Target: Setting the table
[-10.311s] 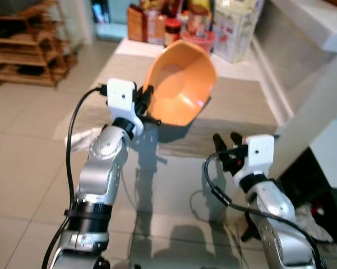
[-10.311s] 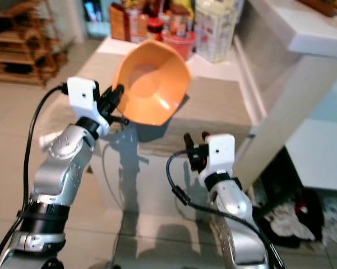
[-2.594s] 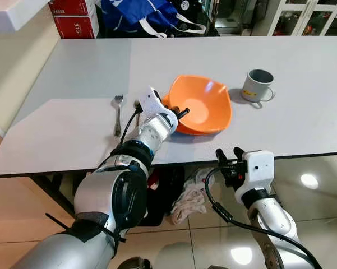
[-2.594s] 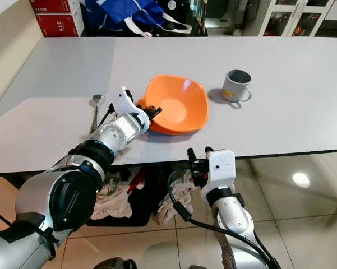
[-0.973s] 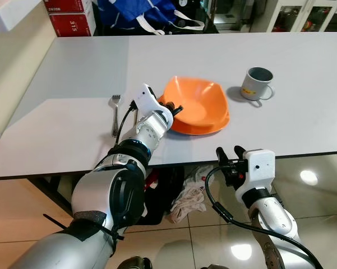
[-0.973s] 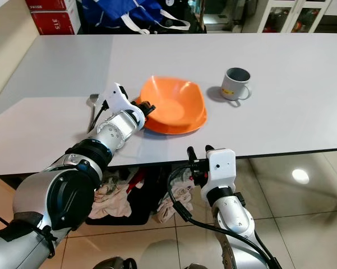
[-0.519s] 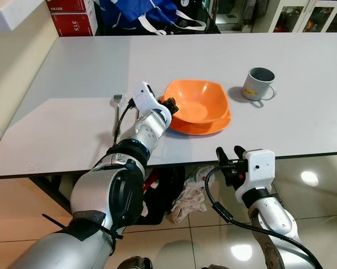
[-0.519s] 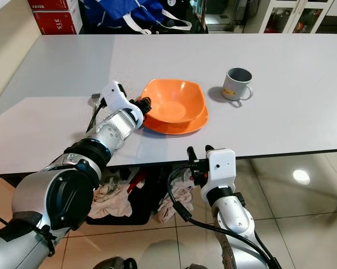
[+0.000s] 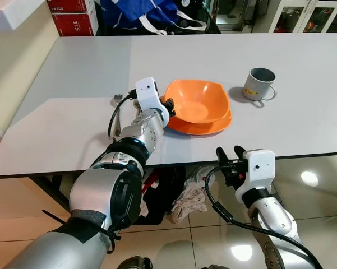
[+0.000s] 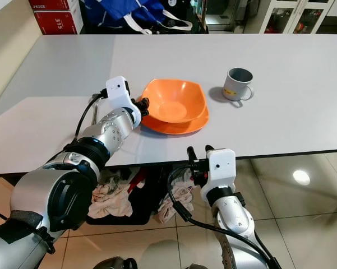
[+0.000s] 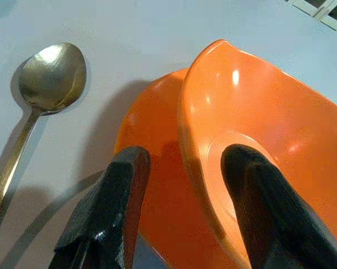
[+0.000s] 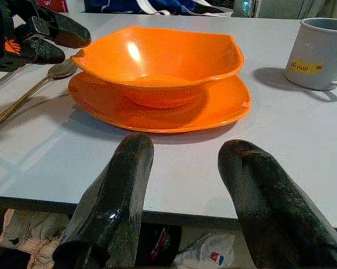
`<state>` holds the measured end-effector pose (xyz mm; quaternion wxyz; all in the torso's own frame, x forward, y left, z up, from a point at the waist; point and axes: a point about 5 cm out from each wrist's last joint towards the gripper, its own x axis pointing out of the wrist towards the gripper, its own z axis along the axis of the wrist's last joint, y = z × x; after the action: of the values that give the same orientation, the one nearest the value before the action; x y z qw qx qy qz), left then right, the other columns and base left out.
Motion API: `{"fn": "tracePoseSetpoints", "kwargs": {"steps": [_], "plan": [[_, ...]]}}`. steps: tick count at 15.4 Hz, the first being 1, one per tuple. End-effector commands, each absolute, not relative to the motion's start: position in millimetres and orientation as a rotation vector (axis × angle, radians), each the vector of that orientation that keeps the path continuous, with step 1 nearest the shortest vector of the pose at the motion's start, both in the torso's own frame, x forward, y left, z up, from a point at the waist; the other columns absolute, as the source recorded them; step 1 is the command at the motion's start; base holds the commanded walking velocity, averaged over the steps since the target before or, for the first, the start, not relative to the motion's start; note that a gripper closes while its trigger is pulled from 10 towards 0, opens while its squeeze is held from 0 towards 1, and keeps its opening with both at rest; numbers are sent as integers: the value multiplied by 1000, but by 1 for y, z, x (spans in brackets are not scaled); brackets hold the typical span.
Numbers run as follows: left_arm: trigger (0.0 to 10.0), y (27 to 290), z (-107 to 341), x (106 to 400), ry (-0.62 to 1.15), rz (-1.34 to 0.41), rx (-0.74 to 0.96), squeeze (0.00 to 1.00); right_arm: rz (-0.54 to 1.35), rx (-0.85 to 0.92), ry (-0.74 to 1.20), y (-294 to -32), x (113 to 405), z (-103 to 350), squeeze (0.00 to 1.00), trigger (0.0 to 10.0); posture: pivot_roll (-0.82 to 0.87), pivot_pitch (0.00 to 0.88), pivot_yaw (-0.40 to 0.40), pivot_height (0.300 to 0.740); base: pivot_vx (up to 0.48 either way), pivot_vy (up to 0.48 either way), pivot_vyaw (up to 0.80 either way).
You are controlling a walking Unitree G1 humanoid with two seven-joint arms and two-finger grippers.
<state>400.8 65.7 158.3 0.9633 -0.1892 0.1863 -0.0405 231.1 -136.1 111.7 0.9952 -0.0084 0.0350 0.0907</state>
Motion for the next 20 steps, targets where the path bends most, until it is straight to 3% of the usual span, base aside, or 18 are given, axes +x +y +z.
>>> {"fn": "tracePoseSetpoints", "kwargs": {"steps": [1, 10, 11, 12, 13, 20], "plan": [[10000, 65, 166, 403, 358, -77, -366, 157, 181, -18, 80, -136, 229, 111, 0, 10000, -182, 44, 27, 736, 0, 0, 0], [10000, 65, 166, 403, 358, -77, -366, 157, 181, -18, 80, -136, 229, 111, 0, 10000, -182, 44, 27, 736, 0, 0, 0], [10000, 69, 166, 404, 334, -59, -273, 0, 181, -18, 80, -136, 230, 111, 0, 10000, -177, 43, 27, 736, 0, 0, 0], [10000, 124, 186, 384, -25, -143, -52, 0, 204, -8, 70, -134, 240, 111, 0, 10000, -66, 29, -10, 736, 0, 0, 0], [10000, 132, 193, 369, -116, -187, 22, 0, 211, -6, 67, -133, 243, 111, 0, 10000, -65, 28, -9, 736, 0, 0, 0], [10000, 132, 189, 330, -127, -368, 96, 0, 210, -8, 62, -137, 245, 109, 0, 10000, -66, 13, -11, 736, 0, 0, 0]]}}
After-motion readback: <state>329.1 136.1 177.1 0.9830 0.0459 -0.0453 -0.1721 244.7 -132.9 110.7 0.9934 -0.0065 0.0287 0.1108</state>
